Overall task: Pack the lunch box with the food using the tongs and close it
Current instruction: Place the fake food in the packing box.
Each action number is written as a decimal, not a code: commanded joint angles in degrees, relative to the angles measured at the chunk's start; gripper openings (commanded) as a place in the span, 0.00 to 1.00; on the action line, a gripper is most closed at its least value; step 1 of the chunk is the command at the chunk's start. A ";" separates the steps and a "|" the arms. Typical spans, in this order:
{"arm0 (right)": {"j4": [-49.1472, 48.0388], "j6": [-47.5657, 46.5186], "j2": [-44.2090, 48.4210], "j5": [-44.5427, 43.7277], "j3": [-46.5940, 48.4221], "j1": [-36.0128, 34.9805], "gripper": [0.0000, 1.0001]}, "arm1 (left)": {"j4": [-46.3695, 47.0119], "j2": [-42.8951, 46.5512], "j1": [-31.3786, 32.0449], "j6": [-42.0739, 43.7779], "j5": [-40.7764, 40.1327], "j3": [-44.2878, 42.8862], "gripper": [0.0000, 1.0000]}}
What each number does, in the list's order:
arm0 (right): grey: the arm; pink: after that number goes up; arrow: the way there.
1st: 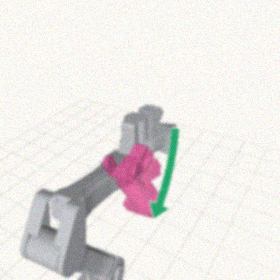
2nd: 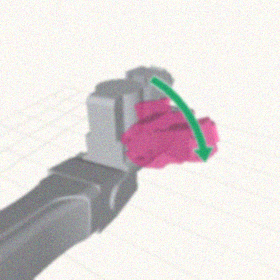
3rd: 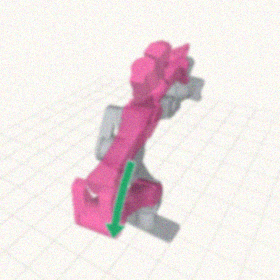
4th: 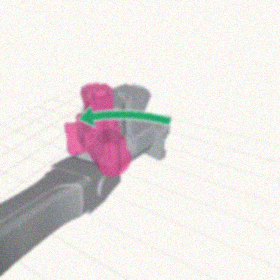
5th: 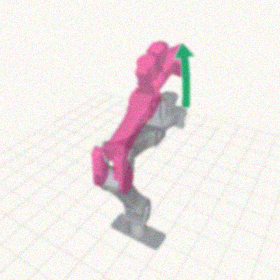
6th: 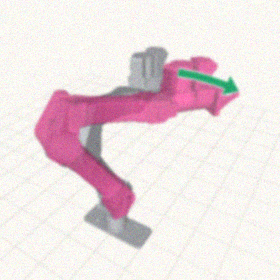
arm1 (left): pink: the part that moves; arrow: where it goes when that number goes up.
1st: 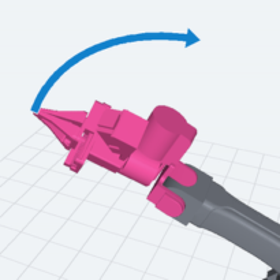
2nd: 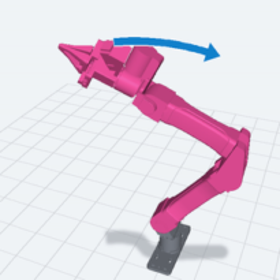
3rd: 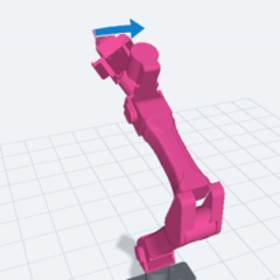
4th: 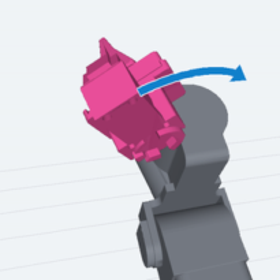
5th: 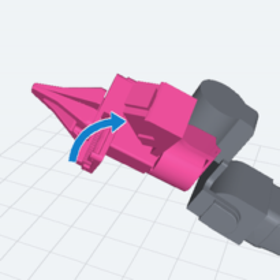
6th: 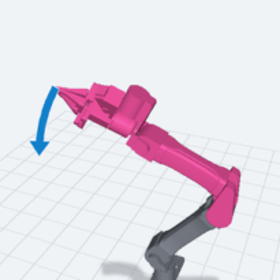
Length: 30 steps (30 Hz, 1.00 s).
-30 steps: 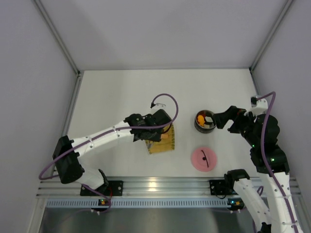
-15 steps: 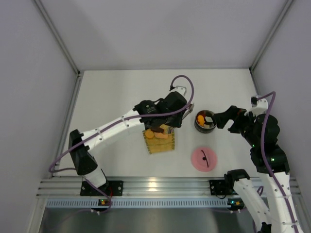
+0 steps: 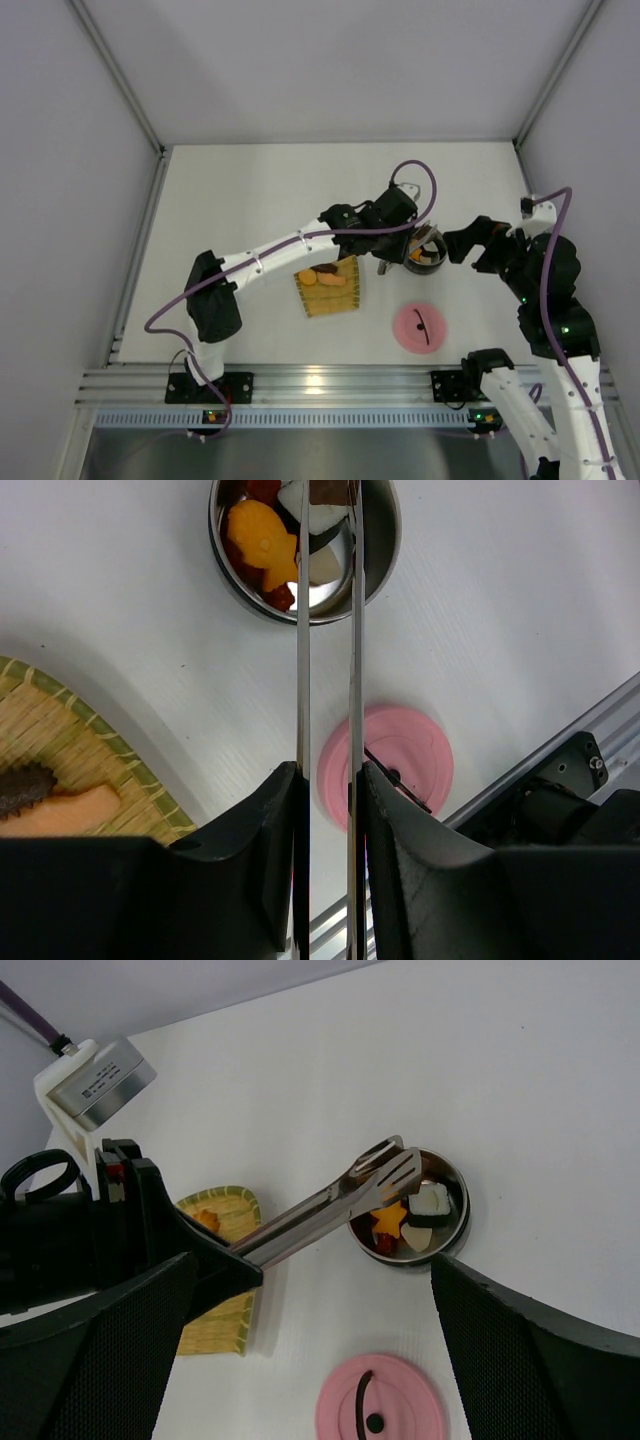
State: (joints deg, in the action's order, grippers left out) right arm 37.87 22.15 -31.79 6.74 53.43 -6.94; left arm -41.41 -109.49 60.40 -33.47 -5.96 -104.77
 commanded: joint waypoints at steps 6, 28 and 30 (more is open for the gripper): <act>1.86 -1.15 0.06 -1.38 3.00 0.61 0.99 | 4.85 -2.04 0.24 -0.01 1.30 -3.86 0.30; 1.24 -0.80 0.41 -0.86 1.85 0.61 0.99 | 3.80 2.88 0.86 0.60 -1.07 -0.87 0.45; 1.07 -0.71 0.41 -0.68 1.68 0.61 1.00 | 3.53 2.71 0.86 0.69 -1.08 -0.87 0.45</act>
State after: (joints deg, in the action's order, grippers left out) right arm 39.05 22.04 -31.77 6.07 53.76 -6.94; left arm -40.27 -111.11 60.97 -33.28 -5.87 -105.38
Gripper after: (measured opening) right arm 0.993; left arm 0.452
